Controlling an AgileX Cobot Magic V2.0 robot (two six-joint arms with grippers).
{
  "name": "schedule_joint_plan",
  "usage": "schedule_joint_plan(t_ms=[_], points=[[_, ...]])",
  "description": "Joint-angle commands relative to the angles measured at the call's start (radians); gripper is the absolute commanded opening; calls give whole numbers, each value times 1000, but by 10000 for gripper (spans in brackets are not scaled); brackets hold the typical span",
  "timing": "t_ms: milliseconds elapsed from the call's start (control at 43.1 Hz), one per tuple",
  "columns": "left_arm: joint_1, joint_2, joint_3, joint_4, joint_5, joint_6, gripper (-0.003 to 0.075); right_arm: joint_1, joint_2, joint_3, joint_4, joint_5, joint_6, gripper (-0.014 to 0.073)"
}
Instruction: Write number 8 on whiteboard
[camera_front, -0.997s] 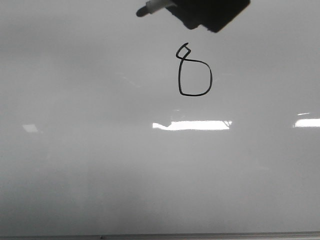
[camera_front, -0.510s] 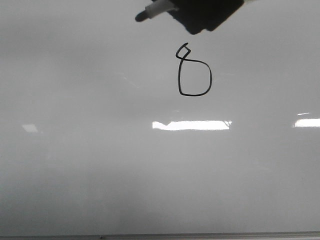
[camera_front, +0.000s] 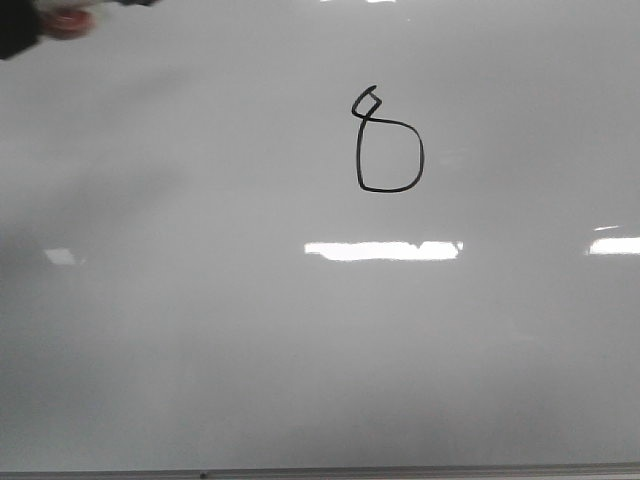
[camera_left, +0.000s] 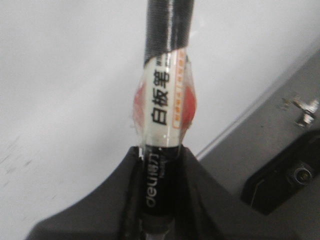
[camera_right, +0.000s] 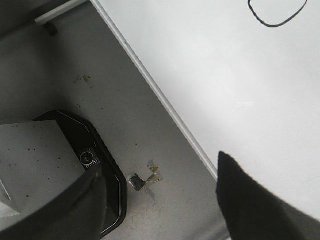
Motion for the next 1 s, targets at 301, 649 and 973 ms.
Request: schedule_joint_plan(t_ms=[301, 649, 973], points=[[500, -56, 119, -57, -308, -134, 22, -5, -11, -31, 16, -66, 10, 499], [588, 24, 235, -109, -588, -134, 21, -5, -11, -31, 16, -77, 10, 499], [588, 180, 202, -109, -596, -134, 38, -5, -11, -31, 16, -78, 10, 499]])
